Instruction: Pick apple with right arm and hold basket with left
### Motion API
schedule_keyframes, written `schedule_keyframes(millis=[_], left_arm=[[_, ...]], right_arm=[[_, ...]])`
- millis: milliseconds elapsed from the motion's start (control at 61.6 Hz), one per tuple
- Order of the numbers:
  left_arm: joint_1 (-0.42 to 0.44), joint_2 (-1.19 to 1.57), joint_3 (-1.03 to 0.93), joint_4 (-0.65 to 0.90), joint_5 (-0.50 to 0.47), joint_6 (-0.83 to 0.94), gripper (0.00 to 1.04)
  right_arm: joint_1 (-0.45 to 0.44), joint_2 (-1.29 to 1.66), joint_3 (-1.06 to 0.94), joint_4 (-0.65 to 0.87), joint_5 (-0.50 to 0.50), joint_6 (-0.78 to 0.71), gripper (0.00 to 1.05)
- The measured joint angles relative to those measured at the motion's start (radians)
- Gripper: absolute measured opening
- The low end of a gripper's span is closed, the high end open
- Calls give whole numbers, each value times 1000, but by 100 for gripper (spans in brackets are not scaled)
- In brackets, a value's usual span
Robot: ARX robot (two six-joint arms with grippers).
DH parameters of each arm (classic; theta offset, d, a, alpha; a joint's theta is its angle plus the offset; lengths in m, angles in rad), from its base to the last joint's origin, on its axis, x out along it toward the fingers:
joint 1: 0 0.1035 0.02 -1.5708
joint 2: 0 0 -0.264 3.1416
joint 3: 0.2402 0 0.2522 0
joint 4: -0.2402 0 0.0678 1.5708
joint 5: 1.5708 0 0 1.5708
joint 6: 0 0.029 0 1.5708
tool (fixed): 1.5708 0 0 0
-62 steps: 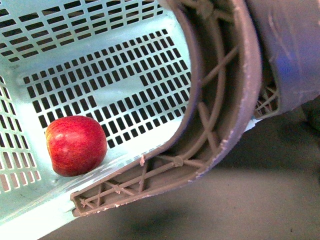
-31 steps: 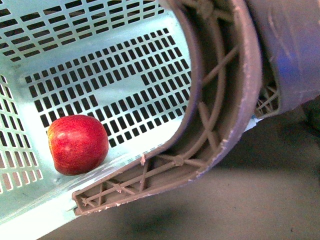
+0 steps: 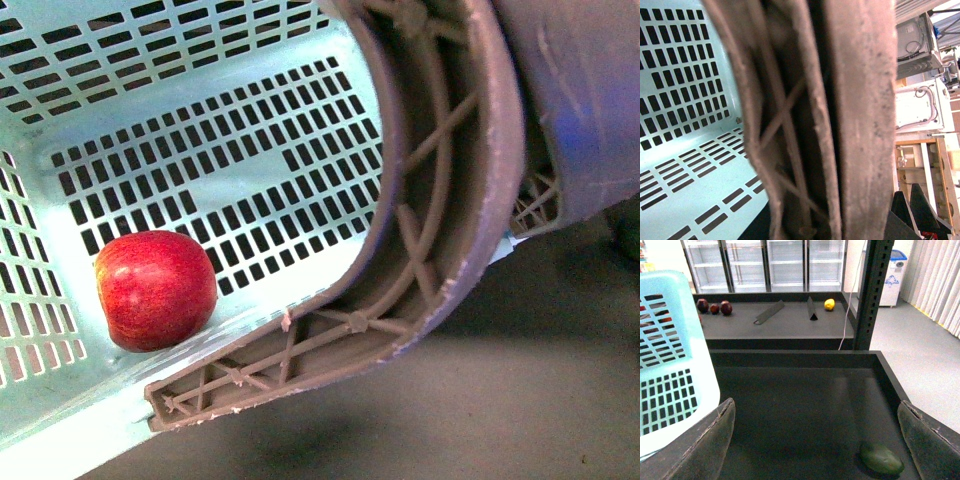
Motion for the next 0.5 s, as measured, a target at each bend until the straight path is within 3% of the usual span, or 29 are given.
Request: schedule_keyframes(millis=[49, 146, 260, 357, 504], left_arm=[[-3, 1, 2, -3, -20, -1, 16], [-47, 24, 56, -122, -334, -61, 16], [-53, 33, 58, -112, -608, -79, 16], [-29, 33, 55, -87, -655, -70, 16], [42, 32, 26, -41, -582, -175, 16]], right_arm=[[0, 0, 0, 0, 0, 0, 96], [0, -1, 0, 0, -1, 0, 96], [0, 0, 0, -1, 0, 0, 96], [0, -2, 0, -1, 0, 0, 96], [0, -2, 0, -1, 0, 0, 96]])
